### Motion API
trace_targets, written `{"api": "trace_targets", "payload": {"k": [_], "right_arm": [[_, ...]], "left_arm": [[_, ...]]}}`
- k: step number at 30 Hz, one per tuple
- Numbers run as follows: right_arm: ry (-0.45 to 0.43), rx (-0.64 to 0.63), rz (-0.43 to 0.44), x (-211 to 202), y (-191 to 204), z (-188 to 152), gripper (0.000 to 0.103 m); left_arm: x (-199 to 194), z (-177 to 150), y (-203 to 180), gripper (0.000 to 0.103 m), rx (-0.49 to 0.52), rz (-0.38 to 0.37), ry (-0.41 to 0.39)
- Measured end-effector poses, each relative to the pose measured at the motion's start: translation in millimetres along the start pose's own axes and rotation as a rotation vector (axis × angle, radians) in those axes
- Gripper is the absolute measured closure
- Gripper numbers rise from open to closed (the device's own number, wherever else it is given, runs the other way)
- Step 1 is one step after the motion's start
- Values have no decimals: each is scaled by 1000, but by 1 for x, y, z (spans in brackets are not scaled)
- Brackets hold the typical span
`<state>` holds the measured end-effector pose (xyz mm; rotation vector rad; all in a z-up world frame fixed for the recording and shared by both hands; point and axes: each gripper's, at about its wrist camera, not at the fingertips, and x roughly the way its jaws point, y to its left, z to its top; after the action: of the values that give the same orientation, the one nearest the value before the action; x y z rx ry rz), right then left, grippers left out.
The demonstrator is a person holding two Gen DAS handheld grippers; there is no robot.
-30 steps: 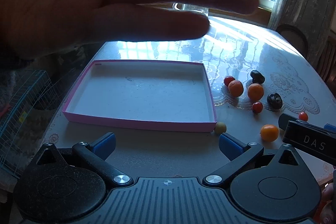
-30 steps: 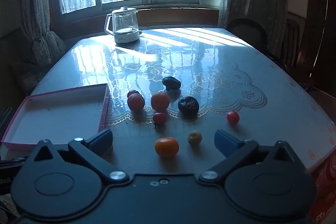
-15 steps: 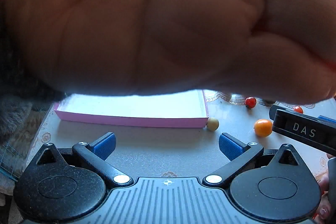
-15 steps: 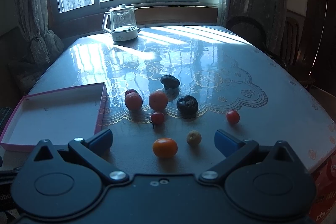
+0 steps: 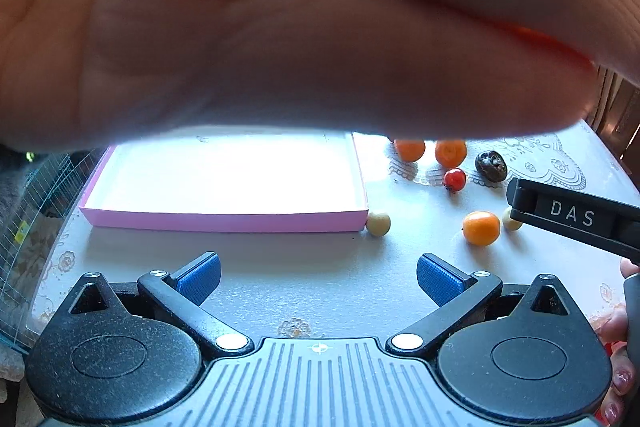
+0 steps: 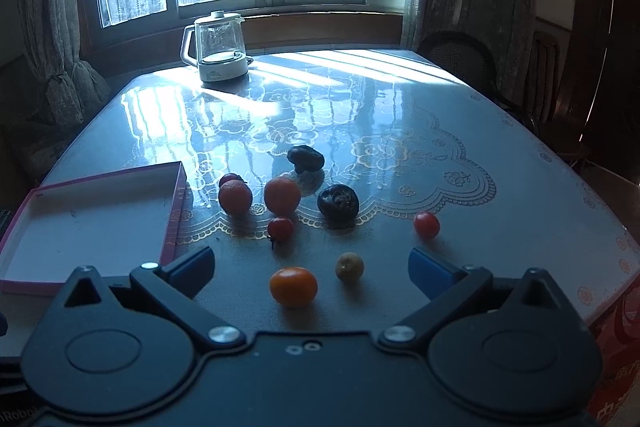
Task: Organize fruits
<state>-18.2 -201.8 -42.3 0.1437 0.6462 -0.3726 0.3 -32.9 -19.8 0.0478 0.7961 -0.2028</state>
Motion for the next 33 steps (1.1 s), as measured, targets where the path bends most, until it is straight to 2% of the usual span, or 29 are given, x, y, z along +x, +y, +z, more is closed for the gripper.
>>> {"api": "trace_targets", "payload": {"k": [9,33], "right_arm": [[-6,25,-32,0,-18,1,0],[7,21,-7,0,-24,-7,0]], "left_arm": [[5,-4,-26,0,45,-34,15],[8,-3,-24,0,35,-4,15]]}}
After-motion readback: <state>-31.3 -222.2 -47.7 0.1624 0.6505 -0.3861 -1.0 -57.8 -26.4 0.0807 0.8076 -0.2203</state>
